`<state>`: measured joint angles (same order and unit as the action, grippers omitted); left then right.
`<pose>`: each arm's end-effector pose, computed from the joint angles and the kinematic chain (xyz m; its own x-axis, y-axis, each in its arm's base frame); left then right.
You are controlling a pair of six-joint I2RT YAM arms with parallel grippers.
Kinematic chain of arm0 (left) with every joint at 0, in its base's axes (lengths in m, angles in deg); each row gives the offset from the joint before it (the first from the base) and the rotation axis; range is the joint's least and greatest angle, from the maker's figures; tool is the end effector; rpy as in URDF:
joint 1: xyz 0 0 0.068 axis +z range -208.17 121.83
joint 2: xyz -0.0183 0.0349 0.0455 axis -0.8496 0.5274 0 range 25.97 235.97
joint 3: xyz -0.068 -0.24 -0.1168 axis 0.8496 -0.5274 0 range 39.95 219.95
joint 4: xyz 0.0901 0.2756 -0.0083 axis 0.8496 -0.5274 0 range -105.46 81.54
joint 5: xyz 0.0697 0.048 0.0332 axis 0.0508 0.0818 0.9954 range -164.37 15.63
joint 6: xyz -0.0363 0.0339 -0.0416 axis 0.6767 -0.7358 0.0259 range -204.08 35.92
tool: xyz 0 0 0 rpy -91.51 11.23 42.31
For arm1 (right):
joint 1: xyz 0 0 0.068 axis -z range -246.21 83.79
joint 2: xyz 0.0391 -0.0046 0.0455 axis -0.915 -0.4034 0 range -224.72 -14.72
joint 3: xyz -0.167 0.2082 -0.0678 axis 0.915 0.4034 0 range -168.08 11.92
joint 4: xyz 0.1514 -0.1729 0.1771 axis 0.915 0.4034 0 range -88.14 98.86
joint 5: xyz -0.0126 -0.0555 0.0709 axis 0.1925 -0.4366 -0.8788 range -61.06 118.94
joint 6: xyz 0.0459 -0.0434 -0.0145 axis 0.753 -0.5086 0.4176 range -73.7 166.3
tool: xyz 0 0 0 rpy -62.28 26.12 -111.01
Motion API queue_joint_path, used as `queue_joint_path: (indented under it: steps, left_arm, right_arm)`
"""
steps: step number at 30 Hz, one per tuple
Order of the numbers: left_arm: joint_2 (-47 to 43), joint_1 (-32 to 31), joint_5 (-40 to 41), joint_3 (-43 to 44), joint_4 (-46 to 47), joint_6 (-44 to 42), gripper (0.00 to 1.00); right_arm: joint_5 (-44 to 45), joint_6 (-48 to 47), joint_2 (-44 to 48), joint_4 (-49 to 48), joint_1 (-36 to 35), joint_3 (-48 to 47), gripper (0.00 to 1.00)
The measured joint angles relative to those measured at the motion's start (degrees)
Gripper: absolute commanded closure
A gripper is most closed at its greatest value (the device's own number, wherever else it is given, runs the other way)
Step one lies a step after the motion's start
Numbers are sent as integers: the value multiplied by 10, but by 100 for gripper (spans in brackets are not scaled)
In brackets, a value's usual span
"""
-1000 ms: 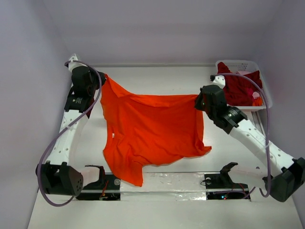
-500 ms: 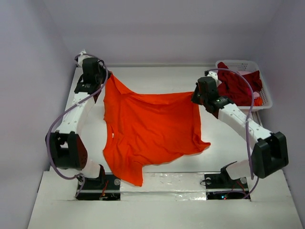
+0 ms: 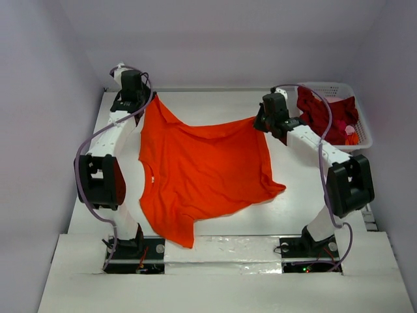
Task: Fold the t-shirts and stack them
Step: Flatten out the tshirt
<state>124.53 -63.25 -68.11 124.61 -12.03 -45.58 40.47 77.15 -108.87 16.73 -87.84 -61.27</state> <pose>0.4586 -0.0352 0.3320 -0.2244 -0.6014 -0.7668 -0.1983 0.7986 -0.5683 0.3923 0.1447 0.2646 -0.5751 0.3125 -0.7561 0.0984 0.9439 0.3152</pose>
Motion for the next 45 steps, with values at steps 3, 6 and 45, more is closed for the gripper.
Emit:
queue_joint_path:
  steps: [3, 6, 45]
  left_arm:
    - [9, 0, 0, 9, 1, 1, 100]
    - [24, 0, 1, 26, -3, 1, 100]
    - [113, -9, 12, 51, -23, 4, 100]
  right_arm:
    - [-4, 1, -25, 0, 3, -12, 100]
    - [-14, 4, -44, 2, 6, -17, 100]
    - [-75, 41, -168, 32, 54, -94, 16]
